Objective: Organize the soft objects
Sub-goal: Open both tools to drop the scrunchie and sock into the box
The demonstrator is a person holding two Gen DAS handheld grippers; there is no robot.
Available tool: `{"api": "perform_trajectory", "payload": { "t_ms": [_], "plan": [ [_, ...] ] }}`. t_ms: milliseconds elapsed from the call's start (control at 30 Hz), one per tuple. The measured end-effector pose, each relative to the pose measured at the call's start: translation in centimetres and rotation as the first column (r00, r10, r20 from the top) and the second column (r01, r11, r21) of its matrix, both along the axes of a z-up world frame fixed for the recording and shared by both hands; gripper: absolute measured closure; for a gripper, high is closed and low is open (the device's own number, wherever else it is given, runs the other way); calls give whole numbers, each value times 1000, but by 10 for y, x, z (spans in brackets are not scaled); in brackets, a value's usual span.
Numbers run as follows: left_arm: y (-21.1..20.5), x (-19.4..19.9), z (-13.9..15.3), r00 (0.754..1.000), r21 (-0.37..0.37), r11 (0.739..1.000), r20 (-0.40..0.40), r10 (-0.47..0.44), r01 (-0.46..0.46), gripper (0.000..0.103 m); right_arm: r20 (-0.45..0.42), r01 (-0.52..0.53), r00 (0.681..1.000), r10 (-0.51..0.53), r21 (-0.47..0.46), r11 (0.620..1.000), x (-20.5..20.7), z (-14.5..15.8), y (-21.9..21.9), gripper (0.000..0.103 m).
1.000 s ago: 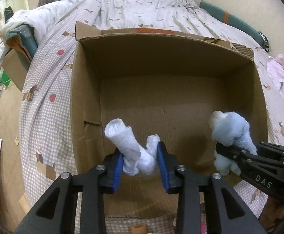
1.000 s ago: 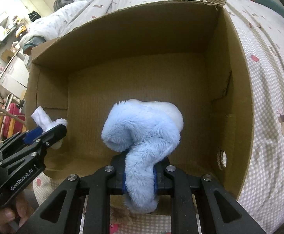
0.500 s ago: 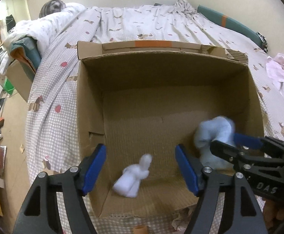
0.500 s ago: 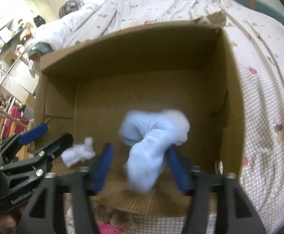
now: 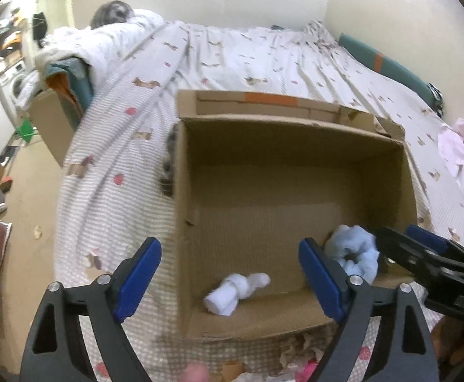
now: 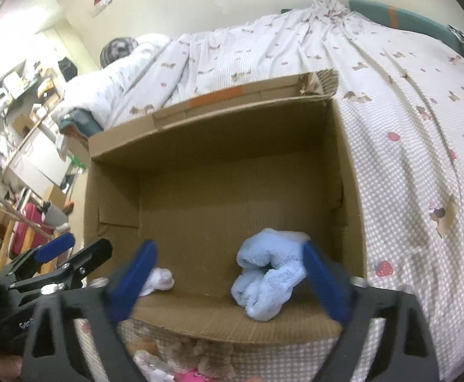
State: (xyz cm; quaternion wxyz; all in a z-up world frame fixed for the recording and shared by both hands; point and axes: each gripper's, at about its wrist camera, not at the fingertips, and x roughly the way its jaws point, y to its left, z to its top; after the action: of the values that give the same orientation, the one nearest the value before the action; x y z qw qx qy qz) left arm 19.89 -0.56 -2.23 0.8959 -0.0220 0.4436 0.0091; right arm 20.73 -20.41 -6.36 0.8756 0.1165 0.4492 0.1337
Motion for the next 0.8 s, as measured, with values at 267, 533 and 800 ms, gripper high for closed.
{"api": "perform_trajectory", "payload": {
  "t_ms": [267, 533, 800],
  "plan": [
    [26, -17, 10, 998, 5, 998, -17, 67, -67, 13, 27, -4, 1000, 4, -21, 1000, -22, 13, -1, 0],
    [50, -57, 13, 990, -8, 992, -58, 127, -128, 12, 13, -36, 999, 37, -31, 999, -57, 15, -2, 0],
    [59, -87, 9, 984, -30, 988, -92, 151, -154, 12, -15, -50, 999, 49, -39, 998, -89, 13, -3, 0]
  ]
}}
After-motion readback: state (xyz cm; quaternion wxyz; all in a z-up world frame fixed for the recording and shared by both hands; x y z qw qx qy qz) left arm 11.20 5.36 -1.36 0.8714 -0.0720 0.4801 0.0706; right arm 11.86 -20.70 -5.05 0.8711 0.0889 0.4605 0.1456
